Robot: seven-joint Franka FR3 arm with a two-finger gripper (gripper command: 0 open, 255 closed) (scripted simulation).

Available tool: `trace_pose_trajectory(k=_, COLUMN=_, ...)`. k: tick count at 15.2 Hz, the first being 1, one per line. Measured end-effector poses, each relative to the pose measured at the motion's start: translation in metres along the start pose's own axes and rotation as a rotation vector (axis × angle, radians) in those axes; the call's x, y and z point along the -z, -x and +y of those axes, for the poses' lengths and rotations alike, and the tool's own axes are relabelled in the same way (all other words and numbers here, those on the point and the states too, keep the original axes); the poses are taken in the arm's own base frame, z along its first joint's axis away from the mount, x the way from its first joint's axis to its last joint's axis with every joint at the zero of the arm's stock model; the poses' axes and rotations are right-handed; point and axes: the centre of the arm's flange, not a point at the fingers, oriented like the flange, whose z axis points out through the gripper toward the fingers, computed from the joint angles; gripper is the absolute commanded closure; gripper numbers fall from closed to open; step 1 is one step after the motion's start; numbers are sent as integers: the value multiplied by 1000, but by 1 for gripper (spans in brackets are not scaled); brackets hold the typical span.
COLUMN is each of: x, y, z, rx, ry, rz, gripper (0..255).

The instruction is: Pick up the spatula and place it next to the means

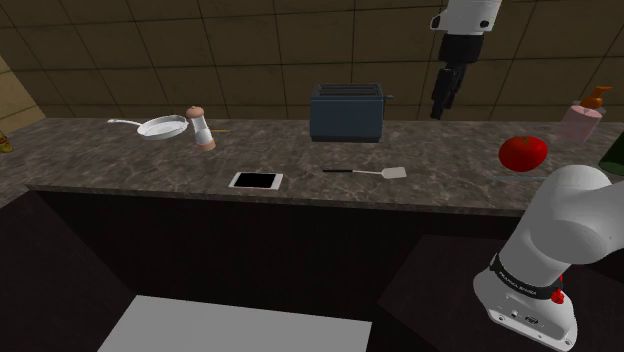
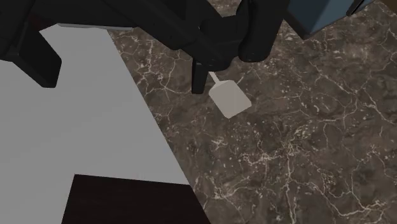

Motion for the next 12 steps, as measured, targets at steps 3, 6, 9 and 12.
trace_pose_trajectory(k=3, x=-12, y=-8, z=3, rx=25, ry=4, rz=1, gripper=0)
trace_pose_trajectory(k=6, x=-40, y=-29, z=16, rx=83, ry=11, rz=4, gripper=0)
trace_pose_trajectory(k=9, x=-68, y=-54, z=29, rx=146, ry=20, rz=9, gripper=0)
trace_pose_trajectory(k=12, x=-97, y=-77, z=35, rx=210, ry=29, rz=13, gripper=0)
